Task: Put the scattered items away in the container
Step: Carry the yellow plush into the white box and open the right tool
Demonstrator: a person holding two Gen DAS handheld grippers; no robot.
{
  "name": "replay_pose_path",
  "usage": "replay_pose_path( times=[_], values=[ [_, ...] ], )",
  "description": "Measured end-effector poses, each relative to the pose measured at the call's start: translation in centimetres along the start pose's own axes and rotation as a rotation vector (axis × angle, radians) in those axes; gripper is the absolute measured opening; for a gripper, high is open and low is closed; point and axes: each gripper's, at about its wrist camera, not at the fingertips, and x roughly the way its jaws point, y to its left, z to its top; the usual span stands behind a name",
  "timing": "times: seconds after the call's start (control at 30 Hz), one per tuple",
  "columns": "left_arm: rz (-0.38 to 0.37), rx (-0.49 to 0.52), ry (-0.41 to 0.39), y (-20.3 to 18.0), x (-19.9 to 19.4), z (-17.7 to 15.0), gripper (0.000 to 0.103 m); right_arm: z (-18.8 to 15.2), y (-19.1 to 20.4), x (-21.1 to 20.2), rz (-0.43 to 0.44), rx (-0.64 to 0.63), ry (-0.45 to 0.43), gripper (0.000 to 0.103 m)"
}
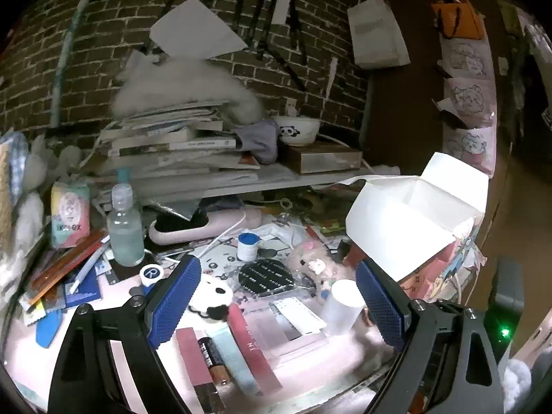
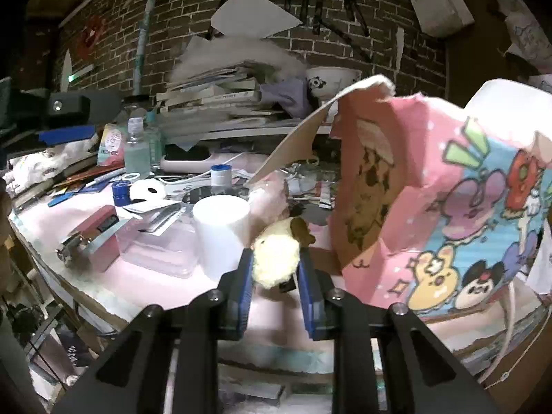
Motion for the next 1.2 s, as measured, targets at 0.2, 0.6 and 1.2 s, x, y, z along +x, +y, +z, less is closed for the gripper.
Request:
replay_pose_path(
  times=[0.2,0.6,1.2],
  values=[
    [0.005,-0.004,0.001,0.2,-0.1,-0.1,0.09,0.0,-1.1,-1.3,-0.041,0.026,-0.009,0.021],
    [0.041,-0.015,-0.008,1.1,-0.9,0.1,0.09,1.3,1.6,-4.1,0.197,-0.033,-0.043,0.021],
    [0.041,-0.039,-0.007,1.9,-0.8,-0.2,0.09,11.5,-0.2,-6.4,0.087,-0.156,-0.183,0.021]
  ],
)
